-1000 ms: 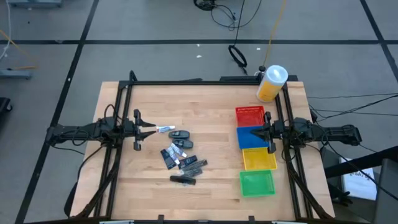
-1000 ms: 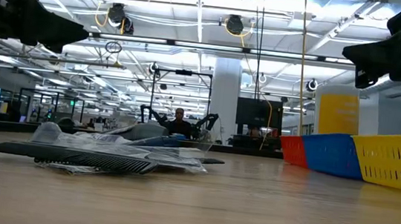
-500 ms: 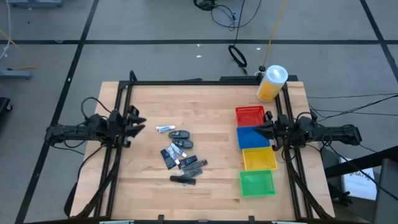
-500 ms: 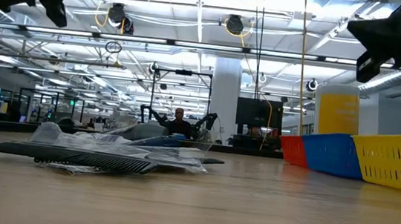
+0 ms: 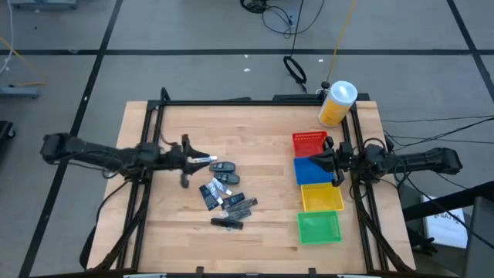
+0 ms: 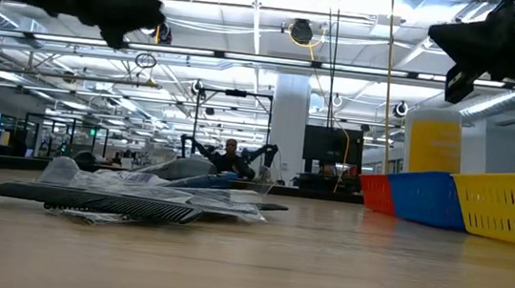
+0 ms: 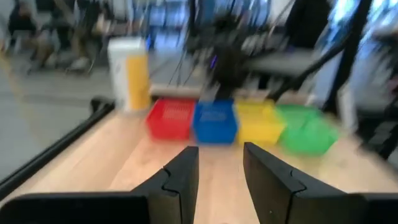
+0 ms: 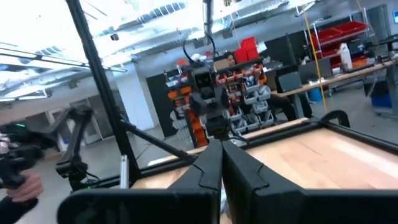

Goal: Pick & Place Travel size toiletries
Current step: Put the black shaving cream into the yellow bin

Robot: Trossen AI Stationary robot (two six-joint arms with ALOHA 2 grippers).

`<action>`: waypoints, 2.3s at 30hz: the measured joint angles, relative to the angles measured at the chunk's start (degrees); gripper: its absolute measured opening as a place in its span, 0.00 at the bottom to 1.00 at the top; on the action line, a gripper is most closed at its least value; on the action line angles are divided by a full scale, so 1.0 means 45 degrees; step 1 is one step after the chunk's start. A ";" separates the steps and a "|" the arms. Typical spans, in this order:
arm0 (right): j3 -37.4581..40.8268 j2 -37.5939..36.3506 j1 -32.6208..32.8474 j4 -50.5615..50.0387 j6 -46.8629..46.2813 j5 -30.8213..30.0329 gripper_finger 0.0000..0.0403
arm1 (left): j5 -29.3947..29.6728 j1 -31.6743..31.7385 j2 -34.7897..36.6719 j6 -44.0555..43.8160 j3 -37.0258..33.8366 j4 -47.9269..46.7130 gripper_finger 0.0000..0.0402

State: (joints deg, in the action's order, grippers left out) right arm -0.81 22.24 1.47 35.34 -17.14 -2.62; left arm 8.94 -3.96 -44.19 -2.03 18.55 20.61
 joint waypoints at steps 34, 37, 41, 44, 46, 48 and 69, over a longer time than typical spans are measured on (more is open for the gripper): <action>-1.0733 1.7005 0.0800 -0.1247 0.2016 0.0677 0.25 | 0.2342 0.0468 -0.2522 -0.3122 -0.0347 -0.0254 0.32; -1.1389 1.7777 0.0957 -0.1551 0.2308 0.1919 0.39 | 0.2118 0.0122 -0.2746 -0.3463 -0.1027 0.1237 0.32; -1.1833 1.8770 0.1277 -0.1645 0.2345 0.2313 0.54 | 0.2036 -0.0480 -0.3557 -0.3595 -0.1217 0.2428 0.32; -1.2261 1.9458 0.1456 -0.1425 0.2318 0.1506 0.61 | 0.2054 -0.0950 -0.4319 -0.3596 -0.1219 0.3146 0.32; -1.2552 1.9860 0.1505 -0.1552 0.2316 0.1490 0.63 | 0.2096 -0.1188 -0.4850 -0.3592 -0.1214 0.3712 0.32; -1.3024 2.0408 0.1525 -0.1453 0.2321 0.1279 0.64 | 0.2132 -0.1306 -0.5332 -0.3596 -0.1214 0.4003 0.32; -1.3666 2.1111 0.1297 -0.2063 0.3316 0.1590 0.28 | 0.2825 -0.1595 -0.7886 -0.4497 -0.1146 0.6056 0.32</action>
State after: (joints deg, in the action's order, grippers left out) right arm -62.30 117.24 7.31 26.06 -2.22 4.54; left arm 21.65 -11.14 -79.68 -22.27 13.39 47.86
